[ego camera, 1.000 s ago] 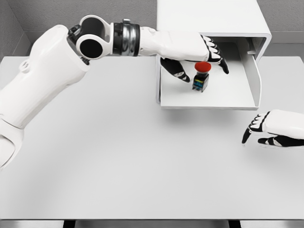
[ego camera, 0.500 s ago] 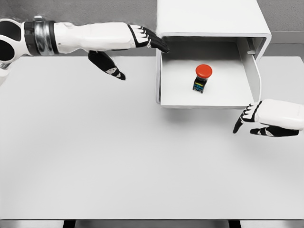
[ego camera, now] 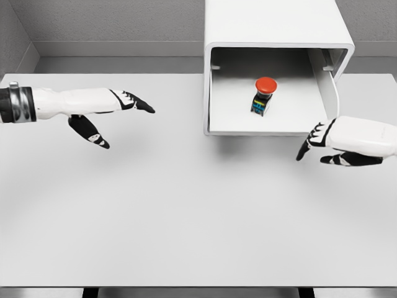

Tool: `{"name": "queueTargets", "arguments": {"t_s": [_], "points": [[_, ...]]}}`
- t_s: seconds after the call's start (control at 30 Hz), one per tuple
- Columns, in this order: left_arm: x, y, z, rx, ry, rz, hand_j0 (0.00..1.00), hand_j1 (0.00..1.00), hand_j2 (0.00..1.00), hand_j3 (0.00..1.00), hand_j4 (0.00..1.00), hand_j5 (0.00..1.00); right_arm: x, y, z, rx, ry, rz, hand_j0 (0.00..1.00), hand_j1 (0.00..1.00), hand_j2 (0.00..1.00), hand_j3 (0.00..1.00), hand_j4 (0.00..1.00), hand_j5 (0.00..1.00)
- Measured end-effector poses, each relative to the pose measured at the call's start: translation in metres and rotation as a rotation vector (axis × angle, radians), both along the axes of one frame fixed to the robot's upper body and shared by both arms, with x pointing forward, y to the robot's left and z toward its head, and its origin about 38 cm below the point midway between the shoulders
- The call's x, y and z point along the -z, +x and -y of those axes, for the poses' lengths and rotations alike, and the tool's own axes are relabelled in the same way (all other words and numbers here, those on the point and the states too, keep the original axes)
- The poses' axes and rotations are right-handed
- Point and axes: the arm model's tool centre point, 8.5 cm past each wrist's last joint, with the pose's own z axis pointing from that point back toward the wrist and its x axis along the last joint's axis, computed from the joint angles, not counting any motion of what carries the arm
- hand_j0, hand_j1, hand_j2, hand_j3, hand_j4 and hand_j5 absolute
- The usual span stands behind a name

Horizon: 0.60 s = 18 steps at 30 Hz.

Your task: Slide open multi-storey tabletop storage cabinets and put open load switch and slide close multi-storey tabletop storage cabinets

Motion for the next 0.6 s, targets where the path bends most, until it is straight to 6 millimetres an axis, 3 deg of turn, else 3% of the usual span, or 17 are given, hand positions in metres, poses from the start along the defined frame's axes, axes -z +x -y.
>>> {"name": "queueTargets", "arguments": {"t_s": [0.3,0.5,0.6], "points": [[0.001,0.001,0.001,0.001,0.003,0.0,1.0,1.0,1.0,1.0,1.0,1.0,0.012,0.02,-0.008,0.003,0.002,-0.019,0.64,0.64,0.64,0.64,0.64,0.64],[0.001,0.001,0.001,0.001,0.004,-0.001,1.0,1.0,1.0,1.0,1.0,1.0,-0.003,0.039,-0.009,0.018,0.015,0.019,0.65,0.65,0.65,0.65,0.65,0.65],[0.001,0.001,0.001,0.002,0.004,-0.001,1.0,1.0,1.0,1.0,1.0,1.0,0.004,0.045,-0.01,0.027,0.02,0.002,0.65,0.65,0.65,0.65,0.65,0.65]]}}
